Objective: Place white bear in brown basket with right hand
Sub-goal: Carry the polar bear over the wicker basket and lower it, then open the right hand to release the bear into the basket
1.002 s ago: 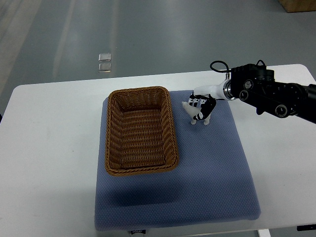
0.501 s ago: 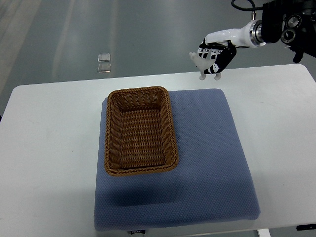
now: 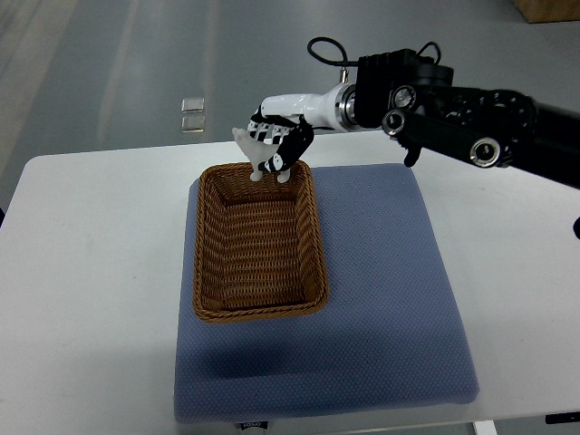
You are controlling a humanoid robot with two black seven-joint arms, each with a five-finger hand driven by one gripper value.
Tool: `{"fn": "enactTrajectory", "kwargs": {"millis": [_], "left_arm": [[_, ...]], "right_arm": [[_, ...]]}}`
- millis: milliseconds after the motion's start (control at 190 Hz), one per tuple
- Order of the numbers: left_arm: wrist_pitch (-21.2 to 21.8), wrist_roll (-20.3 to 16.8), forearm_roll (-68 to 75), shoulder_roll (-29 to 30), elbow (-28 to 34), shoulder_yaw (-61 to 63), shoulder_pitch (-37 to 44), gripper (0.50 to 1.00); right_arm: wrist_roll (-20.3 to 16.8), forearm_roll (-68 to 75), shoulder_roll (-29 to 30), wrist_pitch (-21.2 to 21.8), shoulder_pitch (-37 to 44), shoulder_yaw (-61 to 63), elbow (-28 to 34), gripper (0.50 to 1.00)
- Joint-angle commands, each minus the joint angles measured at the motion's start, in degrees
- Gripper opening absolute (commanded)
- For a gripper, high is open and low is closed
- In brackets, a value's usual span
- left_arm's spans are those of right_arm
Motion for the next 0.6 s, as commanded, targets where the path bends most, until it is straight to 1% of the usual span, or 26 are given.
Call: {"fn": "enactTrajectory", "kwargs": {"millis": [0,169,237,337,427,496,517,522,527,533,538,543,548,554,591,596], "left_arm": [[0.0,0.0,0.0,0.0,0.0,0.0,0.0,1.000],[0.0,0.0,0.0,0.0,0.0,-0.1,0.0,1.000],[0.0,-0.1,0.0,0.0,0.0,-0.1,0.0,1.000],[0.0,-0.1,0.0,0.0,0.0,-0.1,0.0,1.000],[0.0,-0.1,0.0,0.0,0.0,-0.2,0.0,1.000],[0.0,0.0,0.0,0.0,0.0,-0.2,0.0,1.000],[0.0,-0.1,0.0,0.0,0.0,-0.2,0.0,1.000],[0.0,-0.1,0.0,0.0,0.0,-0.2,0.0,1.000],[0.0,-0.1,0.0,0.0,0.0,-0.2,0.0,1.000],[0.0,0.0,0.0,0.0,0.0,-0.1,0.0,1.000],[0.0,0.0,0.0,0.0,0.0,-0.1,0.0,1.000],[0.0,-0.1,0.0,0.0,0.0,-0.1,0.0,1.000],[0.0,-0.1,0.0,0.0,0.0,-0.1,0.0,1.000],[0.0,-0.1,0.0,0.0,0.0,-0.1,0.0,1.000],[0.0,-0.1,0.0,0.0,0.0,-0.1,0.0,1.000],[0.0,-0.1,0.0,0.0,0.0,-0.1,0.0,1.000]], "right_arm": [[0.0,-0.3,4.4,-1.2,-1.7,-1.5,-2.8,0.539],[0.0,-2.1,7.4,-1.7,-5.1,-2.1,-4.1,0.554],[0.0,-2.1,8.4,-2.5,-6.5,-2.1,-4.6,0.568],[0.0,-2.2,8.7,-3.2,-7.8,-2.0,-5.3,0.588],[0.0,-2.3,8.7,-3.6,-8.4,-2.0,-5.9,0.592],[0.0,-2.6,8.7,-3.9,-8.8,-2.1,-6.2,0.607],[0.1,-2.8,8.7,-3.9,-8.9,-2.1,-6.3,0.617],[0.3,-3.0,8.7,-3.9,-9.0,-2.1,-6.3,0.629],[0.3,-3.0,8.7,-3.9,-9.0,-2.1,-6.3,0.629],[0.4,-3.2,8.7,-3.9,-9.0,-2.1,-6.3,0.647],[0.4,-3.2,8.7,-3.9,-9.0,-2.1,-6.3,0.648],[0.5,-3.3,8.7,-3.9,-9.1,-2.1,-6.3,0.668],[0.5,-3.3,8.7,-3.9,-9.1,-2.1,-6.3,0.668],[0.7,-3.3,8.7,-3.9,-9.3,-2.1,-6.3,0.682],[1.0,-3.4,8.7,-3.9,-9.5,-2.1,-6.3,0.711],[1.1,-3.4,8.7,-3.9,-9.5,-2.1,-6.3,0.723]]}}
